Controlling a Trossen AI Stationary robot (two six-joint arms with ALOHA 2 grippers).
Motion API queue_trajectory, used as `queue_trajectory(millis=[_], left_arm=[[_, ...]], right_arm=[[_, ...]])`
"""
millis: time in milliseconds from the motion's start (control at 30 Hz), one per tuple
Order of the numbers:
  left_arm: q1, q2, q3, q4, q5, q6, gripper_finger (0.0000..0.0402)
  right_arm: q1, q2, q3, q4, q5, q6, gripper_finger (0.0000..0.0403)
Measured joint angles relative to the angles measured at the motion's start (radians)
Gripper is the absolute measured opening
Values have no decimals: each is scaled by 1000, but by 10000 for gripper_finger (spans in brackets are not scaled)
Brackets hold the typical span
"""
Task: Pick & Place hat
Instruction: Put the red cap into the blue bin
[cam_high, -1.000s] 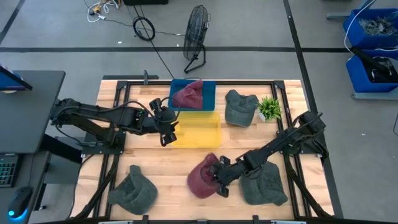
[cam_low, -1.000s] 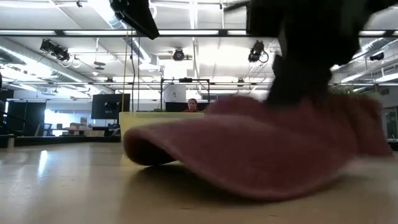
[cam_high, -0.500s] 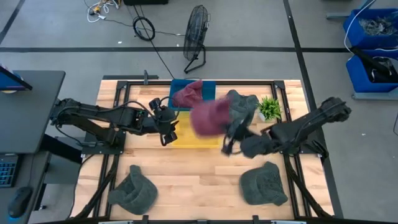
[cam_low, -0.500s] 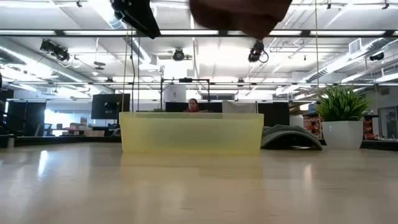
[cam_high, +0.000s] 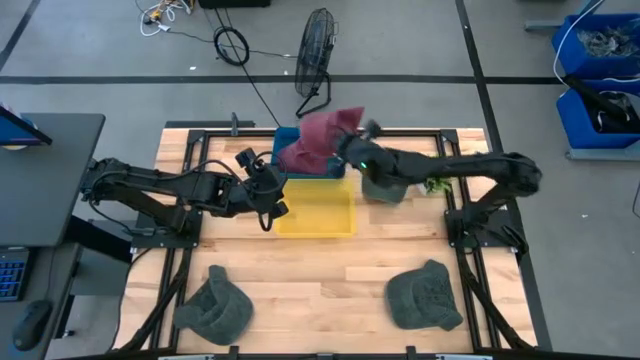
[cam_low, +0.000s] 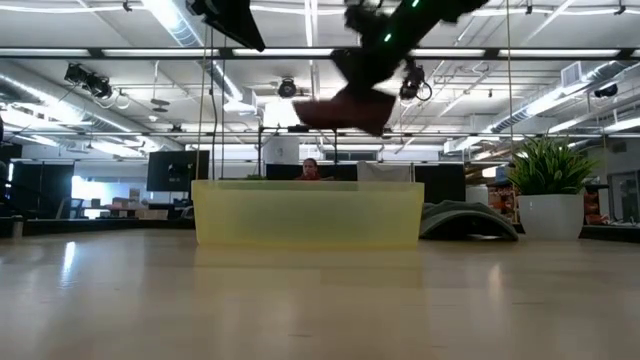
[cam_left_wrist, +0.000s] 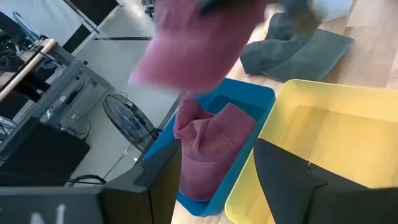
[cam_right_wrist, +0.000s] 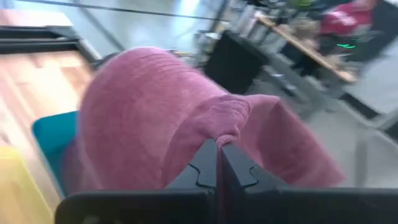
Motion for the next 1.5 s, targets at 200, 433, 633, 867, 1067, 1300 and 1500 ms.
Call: queue_trajectory(millis=[200, 433, 633, 867, 1067, 1300, 1500], left_arm=[[0, 0, 0, -2, 0, 3, 204], [0, 0, 0, -2, 0, 10, 204], [0, 0, 0, -2, 0, 1, 204], [0, 0, 0, -2, 0, -2, 204], [0, 0, 0, -3, 0, -2, 204], [0, 0, 0, -3, 0, -8, 204], [-2, 0, 0, -9, 0, -28, 204]], right_arm=[[-97, 203, 0, 168, -93, -12, 2], [-141, 370, 0, 171, -196, 119, 2], [-156, 443, 0, 213, -207, 120, 12], [-156, 430, 57, 212, -236, 167, 14], [-156, 430, 107, 102, -286, 220, 14], [-154, 428, 108, 38, -289, 185, 60], [-130, 337, 108, -73, -286, 136, 109]])
